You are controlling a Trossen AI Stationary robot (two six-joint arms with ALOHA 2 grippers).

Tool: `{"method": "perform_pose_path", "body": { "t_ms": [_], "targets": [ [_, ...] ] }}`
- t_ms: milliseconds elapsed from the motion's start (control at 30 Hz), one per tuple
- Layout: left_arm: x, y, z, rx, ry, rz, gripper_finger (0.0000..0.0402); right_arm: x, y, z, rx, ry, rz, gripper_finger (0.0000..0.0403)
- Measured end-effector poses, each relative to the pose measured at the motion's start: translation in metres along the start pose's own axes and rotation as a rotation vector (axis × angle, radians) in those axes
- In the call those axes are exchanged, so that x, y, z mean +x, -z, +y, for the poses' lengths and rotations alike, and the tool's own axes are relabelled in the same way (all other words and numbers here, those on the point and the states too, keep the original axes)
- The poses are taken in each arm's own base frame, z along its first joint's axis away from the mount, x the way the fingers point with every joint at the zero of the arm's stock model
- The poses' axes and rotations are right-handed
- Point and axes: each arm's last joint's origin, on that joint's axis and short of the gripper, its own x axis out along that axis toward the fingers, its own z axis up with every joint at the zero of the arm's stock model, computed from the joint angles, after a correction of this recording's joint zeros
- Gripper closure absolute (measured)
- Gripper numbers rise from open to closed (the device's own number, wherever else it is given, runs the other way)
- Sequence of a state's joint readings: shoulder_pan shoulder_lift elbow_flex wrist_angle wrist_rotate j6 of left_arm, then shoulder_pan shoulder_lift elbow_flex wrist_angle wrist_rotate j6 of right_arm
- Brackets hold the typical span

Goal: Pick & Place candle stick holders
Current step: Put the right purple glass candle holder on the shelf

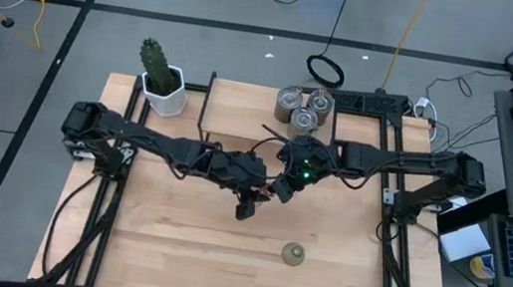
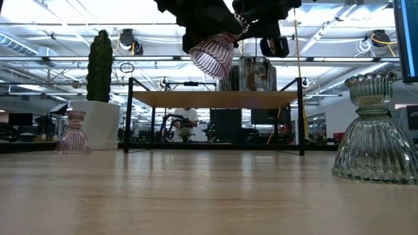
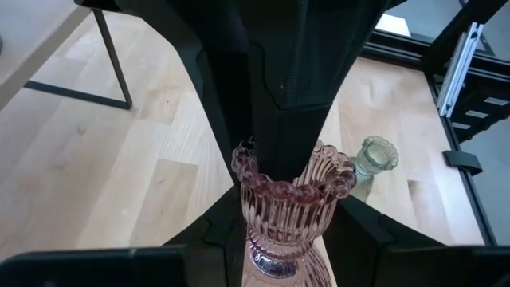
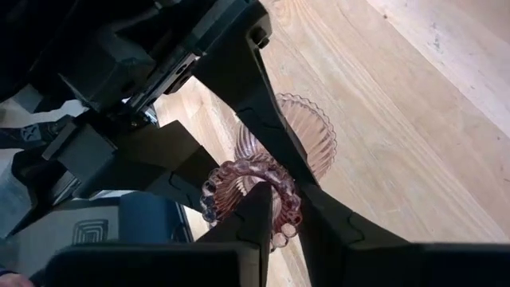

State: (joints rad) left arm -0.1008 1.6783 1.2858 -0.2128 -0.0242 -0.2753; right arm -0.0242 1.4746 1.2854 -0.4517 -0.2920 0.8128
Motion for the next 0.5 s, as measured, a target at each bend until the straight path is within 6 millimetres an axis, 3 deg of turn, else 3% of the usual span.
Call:
{"method": "perform_pose_path", "body": {
  "t_ms": [500],
  "targets": [
    [-0.002, 0.02, -0.01, -0.036, -0.018, 0.166, 0.0271, -0.001, -0.002, 0.002, 0.0, -0.021, -0.018, 0.0267]
  ]
}}
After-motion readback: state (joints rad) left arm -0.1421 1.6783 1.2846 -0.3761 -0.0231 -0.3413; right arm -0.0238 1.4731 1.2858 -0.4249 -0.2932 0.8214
